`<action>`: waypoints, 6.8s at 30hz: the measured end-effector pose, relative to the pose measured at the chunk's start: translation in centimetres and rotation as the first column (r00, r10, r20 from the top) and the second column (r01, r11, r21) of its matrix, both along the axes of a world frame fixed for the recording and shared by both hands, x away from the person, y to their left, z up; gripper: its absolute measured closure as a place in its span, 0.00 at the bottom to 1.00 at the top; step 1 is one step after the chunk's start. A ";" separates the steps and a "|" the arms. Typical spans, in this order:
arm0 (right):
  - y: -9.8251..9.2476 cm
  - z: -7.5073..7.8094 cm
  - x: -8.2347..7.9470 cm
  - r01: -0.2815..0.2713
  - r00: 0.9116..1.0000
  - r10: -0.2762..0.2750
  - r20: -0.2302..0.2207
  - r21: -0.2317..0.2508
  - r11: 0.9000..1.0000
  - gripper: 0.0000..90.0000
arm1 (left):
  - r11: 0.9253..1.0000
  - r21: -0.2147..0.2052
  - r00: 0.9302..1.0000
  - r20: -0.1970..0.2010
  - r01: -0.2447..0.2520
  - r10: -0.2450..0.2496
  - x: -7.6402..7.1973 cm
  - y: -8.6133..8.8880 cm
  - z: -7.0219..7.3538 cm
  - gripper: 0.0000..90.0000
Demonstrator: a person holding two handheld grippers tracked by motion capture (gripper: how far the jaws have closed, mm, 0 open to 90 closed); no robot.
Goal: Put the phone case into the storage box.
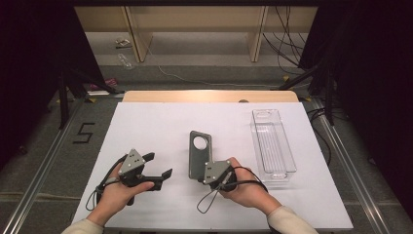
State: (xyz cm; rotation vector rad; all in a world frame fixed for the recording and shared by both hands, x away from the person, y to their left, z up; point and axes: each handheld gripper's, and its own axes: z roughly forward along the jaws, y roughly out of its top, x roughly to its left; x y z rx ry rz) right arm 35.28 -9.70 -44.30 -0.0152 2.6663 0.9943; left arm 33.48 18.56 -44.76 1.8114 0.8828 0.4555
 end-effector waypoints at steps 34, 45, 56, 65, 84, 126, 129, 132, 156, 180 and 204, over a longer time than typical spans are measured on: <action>0.1 0.2 -1.7 -0.010 1.000 0.009 0.023 0.029 1.000 0.99 | 1.000 0.001 0.996 -0.083 -0.021 0.021 5.5 -4.7 3.4 0.17; 0.3 0.5 -2.0 -0.015 0.999 0.013 0.038 0.041 0.999 0.99 | 0.999 0.012 0.990 -0.130 -0.049 0.050 6.5 -5.4 2.8 0.24; 0.6 0.6 -2.3 -0.026 0.999 0.024 0.048 0.043 0.999 0.99 | 0.997 -0.006 0.983 -0.169 -0.076 0.074 7.1 -5.5 2.4 0.36; 0.7 0.7 -2.3 -0.025 0.998 0.023 0.053 0.045 0.999 0.99 | 0.997 -0.026 0.979 -0.193 -0.070 0.064 7.2 -5.8 2.4 0.46; 0.9 0.6 -2.5 -0.026 0.998 0.023 0.060 0.041 0.999 0.99 | 0.994 -0.090 0.961 -0.275 -0.063 0.036 6.9 -6.1 2.0 0.69; 1.0 -0.7 -1.9 0.064 0.994 -0.073 0.081 0.105 0.992 0.59 | 0.974 -0.224 0.973 -0.230 -0.021 -0.032 5.3 -6.7 3.9 0.91; 0.8 -0.5 -1.7 0.098 0.992 -0.111 0.062 0.172 0.980 0.48 | 0.976 -0.216 0.978 -0.205 -0.012 -0.033 5.2 -6.7 4.0 0.91; 0.6 -0.2 -1.6 0.134 0.988 -0.148 0.043 0.228 0.964 0.39 | 0.979 -0.205 0.982 -0.186 -0.010 -0.029 5.2 -6.5 4.0 0.91; -1.4 0.8 -0.3 0.327 0.941 -0.329 -0.076 0.449 0.831 0.18 | 0.981 -0.192 0.993 -0.114 -0.032 0.010 5.0 -5.3 4.0 0.91; -3.0 1.5 1.1 0.465 0.878 -0.448 -0.167 0.517 0.719 0.19 | 0.982 -0.186 0.998 -0.051 -0.033 0.024 4.5 -4.6 3.8 0.90; -3.9 2.1 2.5 0.548 0.826 -0.502 -0.254 0.565 0.617 0.22 | 0.982 -0.189 1.000 -0.006 -0.017 0.017 4.1 -5.1 4.0 0.90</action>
